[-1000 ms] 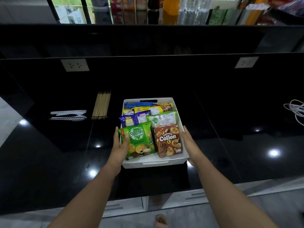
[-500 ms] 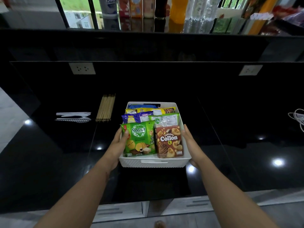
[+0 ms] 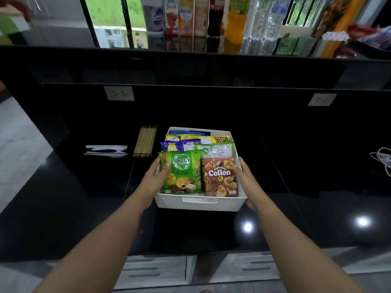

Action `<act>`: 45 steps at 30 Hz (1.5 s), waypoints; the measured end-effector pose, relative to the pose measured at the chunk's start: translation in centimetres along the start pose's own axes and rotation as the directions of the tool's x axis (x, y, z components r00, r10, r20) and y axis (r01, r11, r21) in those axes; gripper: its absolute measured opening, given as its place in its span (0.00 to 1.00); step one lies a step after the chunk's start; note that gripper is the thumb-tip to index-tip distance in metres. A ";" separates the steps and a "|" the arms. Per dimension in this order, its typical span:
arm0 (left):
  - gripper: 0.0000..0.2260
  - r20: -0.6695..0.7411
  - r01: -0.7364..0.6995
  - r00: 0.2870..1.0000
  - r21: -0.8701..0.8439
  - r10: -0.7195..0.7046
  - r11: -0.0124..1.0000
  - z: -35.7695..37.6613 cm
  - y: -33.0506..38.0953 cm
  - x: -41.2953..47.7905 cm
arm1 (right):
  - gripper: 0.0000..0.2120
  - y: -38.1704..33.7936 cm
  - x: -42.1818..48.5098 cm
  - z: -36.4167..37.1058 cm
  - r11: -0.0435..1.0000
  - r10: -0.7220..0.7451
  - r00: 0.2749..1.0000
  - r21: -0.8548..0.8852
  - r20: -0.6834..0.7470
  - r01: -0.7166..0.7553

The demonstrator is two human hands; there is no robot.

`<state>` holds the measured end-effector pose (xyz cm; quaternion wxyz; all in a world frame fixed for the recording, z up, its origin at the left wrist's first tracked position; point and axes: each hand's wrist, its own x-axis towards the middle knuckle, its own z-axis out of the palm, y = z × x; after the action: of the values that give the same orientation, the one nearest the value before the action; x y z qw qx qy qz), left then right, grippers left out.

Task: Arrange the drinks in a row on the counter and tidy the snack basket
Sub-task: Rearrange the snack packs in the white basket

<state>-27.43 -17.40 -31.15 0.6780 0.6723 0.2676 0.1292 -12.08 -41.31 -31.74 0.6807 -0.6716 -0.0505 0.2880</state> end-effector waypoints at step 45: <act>0.23 -0.285 -0.001 0.958 -0.069 -0.019 0.998 -20.8 29.5 -11.5 | 0.16 -27.5 -10.9 23.4 0.997 -0.068 0.971 0.056 0.230 0.057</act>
<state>-42.62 -4.17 0.99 0.6556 0.6217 0.3612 0.2308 -22.89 -23.79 -0.17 0.6952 -0.6145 -0.1436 0.3441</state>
